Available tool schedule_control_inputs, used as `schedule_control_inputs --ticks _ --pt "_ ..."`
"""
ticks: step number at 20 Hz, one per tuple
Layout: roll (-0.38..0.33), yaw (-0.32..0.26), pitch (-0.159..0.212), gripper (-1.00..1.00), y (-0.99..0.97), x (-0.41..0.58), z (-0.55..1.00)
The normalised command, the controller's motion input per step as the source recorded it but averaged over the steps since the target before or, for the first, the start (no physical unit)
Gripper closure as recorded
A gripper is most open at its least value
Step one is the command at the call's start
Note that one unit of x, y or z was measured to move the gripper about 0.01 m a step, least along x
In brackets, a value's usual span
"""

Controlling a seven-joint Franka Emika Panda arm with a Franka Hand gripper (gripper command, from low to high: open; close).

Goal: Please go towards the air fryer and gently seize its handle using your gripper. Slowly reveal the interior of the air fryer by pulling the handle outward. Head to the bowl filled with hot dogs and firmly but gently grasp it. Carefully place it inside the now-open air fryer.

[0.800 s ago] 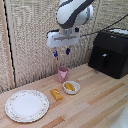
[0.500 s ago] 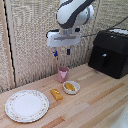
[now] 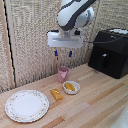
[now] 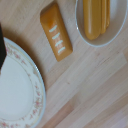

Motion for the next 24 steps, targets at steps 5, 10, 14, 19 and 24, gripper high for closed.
schedule_control_inputs --ticks 5,10,14,19,24 --pt "-0.214 -0.284 -0.007 -1.0 -0.14 0.075 0.0" --pt "-0.345 -0.125 -0.016 -1.0 -0.25 0.001 -0.02" --pt "-0.375 -0.056 -0.044 -1.0 -0.24 -0.013 -0.1" --pt "-0.375 -0.027 -0.08 -1.0 -0.24 -0.058 -0.08" --pt "-0.375 -0.012 -0.105 -1.0 -0.29 -0.029 -0.08"
